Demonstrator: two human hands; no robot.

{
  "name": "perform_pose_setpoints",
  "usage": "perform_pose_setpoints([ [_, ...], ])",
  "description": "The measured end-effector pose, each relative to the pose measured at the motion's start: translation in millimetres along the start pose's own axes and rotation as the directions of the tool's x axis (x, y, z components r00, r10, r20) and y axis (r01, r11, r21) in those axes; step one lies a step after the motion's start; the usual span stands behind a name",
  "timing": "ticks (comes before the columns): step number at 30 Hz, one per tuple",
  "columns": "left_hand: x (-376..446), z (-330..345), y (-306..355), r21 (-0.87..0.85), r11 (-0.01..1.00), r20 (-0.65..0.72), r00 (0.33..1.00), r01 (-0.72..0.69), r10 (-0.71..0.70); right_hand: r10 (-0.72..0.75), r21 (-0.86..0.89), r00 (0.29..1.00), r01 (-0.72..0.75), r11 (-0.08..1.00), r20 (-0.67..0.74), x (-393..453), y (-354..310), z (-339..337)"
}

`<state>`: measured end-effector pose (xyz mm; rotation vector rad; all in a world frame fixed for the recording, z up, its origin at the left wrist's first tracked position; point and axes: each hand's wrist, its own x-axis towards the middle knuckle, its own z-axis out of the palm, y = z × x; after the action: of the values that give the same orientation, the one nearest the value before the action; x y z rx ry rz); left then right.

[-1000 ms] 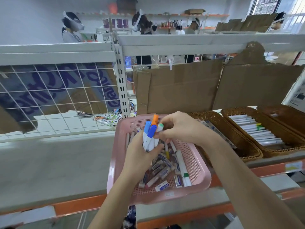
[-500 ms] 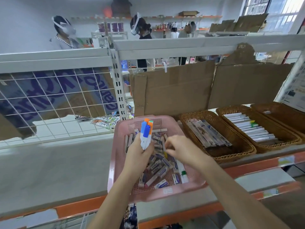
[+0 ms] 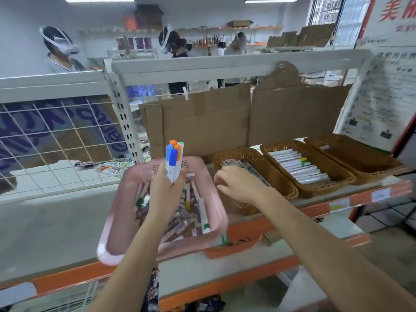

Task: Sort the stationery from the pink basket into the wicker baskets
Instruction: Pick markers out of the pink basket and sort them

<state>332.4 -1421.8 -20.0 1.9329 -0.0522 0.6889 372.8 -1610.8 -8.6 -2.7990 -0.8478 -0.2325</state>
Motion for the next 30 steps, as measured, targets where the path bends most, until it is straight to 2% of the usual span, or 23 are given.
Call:
perform_pose_setpoints([
  [4,-10.2,56.4,30.1,-0.086,0.996,-0.053,0.998,-0.035,0.031,0.025,-0.025,1.0,-0.025,0.999,-0.014,-29.6,56.6,-28.4],
  [7,-17.4,106.8,52.5,-0.089,0.994,-0.087,0.994,-0.071,0.063,0.057,-0.059,0.998,-0.057,0.997,0.002,-53.0,103.1,-44.0],
  [10,-23.0,157.0,71.8,-0.128,0.991,-0.094,0.995,-0.05,0.038,0.088,-0.056,0.996,-0.088,0.995,0.008,-73.7,149.2,-54.9],
  [17,-22.4,260.6,88.9,-0.183,0.983,0.012,1.0,0.009,-0.007,0.198,-0.047,0.977,-0.195,0.98,0.077,-95.9,244.2,-59.2],
  [23,-12.1,334.7,77.6,-0.199,0.978,0.088,0.995,0.058,-0.041,0.236,-0.021,0.969,-0.235,0.972,0.068,-101.6,305.2,-42.1],
  [30,-6.0,382.7,71.4,-0.108,0.989,0.143,0.986,0.105,-0.089,0.242,0.012,0.964,-0.245,0.97,0.106,-116.1,342.9,-13.8],
])
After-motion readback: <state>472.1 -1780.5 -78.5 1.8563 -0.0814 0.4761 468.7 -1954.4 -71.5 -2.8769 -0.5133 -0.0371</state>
